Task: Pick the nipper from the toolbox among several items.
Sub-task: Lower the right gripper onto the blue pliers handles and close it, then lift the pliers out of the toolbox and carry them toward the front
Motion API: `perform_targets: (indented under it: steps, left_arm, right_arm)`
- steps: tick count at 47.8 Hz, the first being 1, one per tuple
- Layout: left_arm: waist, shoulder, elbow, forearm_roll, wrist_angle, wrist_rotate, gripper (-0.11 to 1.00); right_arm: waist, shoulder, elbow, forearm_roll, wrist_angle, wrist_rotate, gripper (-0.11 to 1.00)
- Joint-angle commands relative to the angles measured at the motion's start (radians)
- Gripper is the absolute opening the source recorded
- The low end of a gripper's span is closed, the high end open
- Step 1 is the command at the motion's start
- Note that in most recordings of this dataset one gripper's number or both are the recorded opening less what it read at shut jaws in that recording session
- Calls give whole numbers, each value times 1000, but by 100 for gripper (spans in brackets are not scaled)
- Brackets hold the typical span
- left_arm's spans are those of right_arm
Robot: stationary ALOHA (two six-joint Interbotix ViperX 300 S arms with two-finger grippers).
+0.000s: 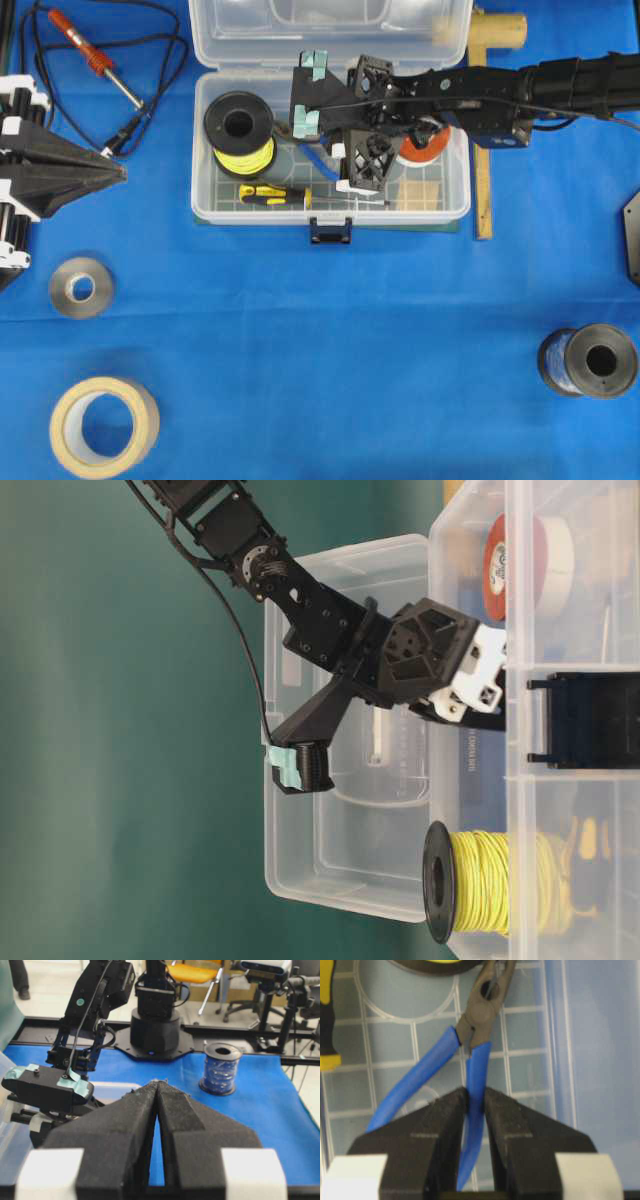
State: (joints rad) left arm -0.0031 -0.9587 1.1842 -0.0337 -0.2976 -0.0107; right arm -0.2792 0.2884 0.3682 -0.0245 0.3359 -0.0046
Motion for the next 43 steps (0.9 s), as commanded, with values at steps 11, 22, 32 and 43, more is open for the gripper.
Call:
perform_targets:
  steps: [11, 22, 32, 43]
  left_arm:
    - [0, 6, -17, -3, 0, 0, 0]
    - [-2, 6, -15, -3, 2, 0, 0]
    - [0, 6, -15, -2, 2, 0, 0]
    - [0, 6, -14, -2, 2, 0, 0]
  right_arm:
    - [-2, -258, 15, 3, 40, 5, 13]
    - [51, -442, 86, 3, 40, 5, 13]
    - [201, -523, 170, 8, -43, 29, 13]
    - [377, -480, 187, 8, -127, 81, 13]
